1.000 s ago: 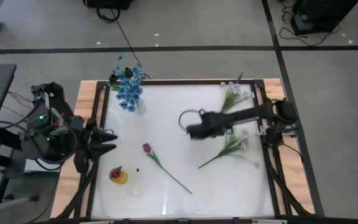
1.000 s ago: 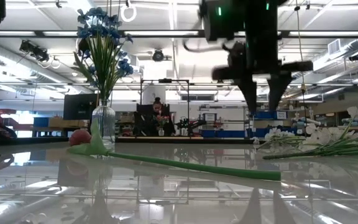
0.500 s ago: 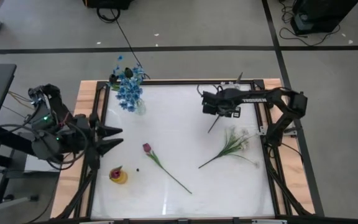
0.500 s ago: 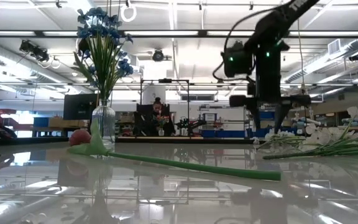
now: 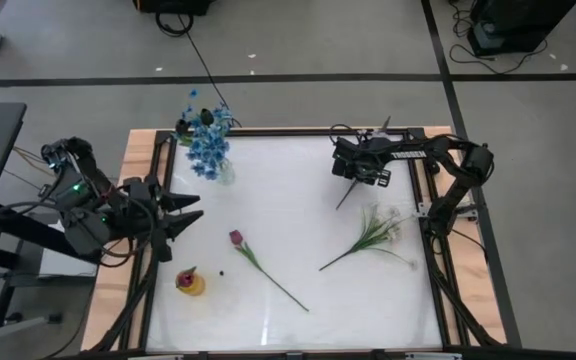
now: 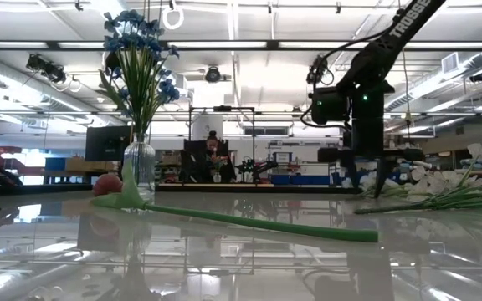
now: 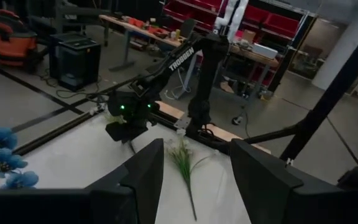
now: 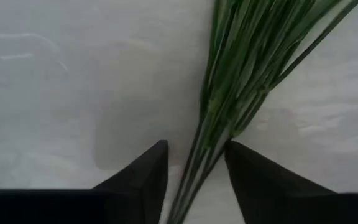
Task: Sort flowers into vase by color
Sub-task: Put the top white flowers in the yellow vase
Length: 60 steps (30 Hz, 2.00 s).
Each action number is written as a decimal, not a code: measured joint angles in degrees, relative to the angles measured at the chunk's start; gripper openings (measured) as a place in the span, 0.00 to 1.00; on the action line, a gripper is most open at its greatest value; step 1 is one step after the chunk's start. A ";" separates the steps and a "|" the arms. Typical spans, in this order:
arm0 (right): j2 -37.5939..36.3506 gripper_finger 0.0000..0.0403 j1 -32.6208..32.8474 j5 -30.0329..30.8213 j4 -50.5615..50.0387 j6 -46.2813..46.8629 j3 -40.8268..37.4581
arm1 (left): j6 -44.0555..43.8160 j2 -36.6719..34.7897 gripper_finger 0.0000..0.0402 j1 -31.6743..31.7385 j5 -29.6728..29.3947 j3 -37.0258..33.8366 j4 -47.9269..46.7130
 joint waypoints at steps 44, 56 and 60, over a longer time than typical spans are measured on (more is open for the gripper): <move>-10.27 0.02 43.84 9.31 80.28 -61.70 3.57 | 8.69 2.58 0.56 25.89 34.43 0.01 4.54; -10.19 0.02 44.64 7.73 76.59 -71.42 8.39 | 25.77 10.04 0.75 36.41 45.87 -0.01 24.28; -10.23 0.02 44.69 7.85 75.00 -72.11 8.39 | 25.91 12.24 0.73 38.46 49.99 -0.02 28.95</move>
